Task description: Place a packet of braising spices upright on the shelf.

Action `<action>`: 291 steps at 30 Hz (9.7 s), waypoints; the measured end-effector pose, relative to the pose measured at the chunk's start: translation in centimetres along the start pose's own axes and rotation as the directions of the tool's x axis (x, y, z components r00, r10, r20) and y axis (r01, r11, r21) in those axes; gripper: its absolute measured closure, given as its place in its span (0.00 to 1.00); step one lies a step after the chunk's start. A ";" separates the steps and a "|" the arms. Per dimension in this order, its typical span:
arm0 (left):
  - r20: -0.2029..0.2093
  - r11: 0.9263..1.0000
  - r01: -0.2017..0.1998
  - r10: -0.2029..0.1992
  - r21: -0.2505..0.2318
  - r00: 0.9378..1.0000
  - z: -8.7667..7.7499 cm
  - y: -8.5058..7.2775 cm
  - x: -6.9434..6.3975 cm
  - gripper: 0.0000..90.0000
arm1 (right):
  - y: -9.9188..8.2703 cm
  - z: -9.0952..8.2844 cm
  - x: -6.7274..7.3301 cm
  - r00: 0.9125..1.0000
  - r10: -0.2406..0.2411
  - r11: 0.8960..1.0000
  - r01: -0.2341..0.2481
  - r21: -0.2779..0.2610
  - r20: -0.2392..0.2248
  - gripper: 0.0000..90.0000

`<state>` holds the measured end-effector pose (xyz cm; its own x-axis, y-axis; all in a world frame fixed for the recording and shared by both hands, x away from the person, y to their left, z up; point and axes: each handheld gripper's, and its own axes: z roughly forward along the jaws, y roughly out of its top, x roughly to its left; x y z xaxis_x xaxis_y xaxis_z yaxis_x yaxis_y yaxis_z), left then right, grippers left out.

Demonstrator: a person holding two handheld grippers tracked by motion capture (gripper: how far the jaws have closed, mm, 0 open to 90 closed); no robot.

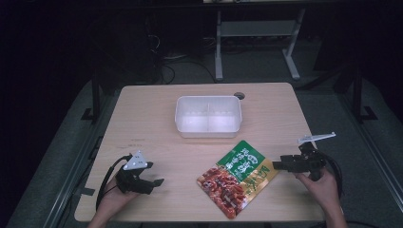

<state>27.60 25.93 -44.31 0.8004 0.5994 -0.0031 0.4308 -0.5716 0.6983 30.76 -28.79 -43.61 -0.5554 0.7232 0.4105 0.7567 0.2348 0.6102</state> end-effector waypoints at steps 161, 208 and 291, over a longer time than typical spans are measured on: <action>0.066 0.998 -0.056 0.056 -0.005 0.996 1.3 2.1 -2.7 0.30 | 8.9 -2.1 11.2 0.960 -0.226 0.973 0.231 0.010 -0.167 1.00; 0.035 0.999 -0.044 0.045 -0.014 0.998 0.6 1.7 -1.7 0.29 | 16.8 -7.2 16.0 0.947 -0.303 0.952 0.305 -0.003 -0.101 1.00; 0.022 0.999 -0.031 0.031 -0.029 0.999 0.1 1.3 -0.9 0.29 | 30.0 3.1 11.6 0.950 -0.207 0.969 0.232 -0.086 0.232 1.00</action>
<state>27.46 24.55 -43.51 0.8225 0.5688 0.0032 0.3936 -0.5733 0.7186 48.04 -11.35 -22.67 -0.6043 0.7896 0.1063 0.5746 0.3395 0.7447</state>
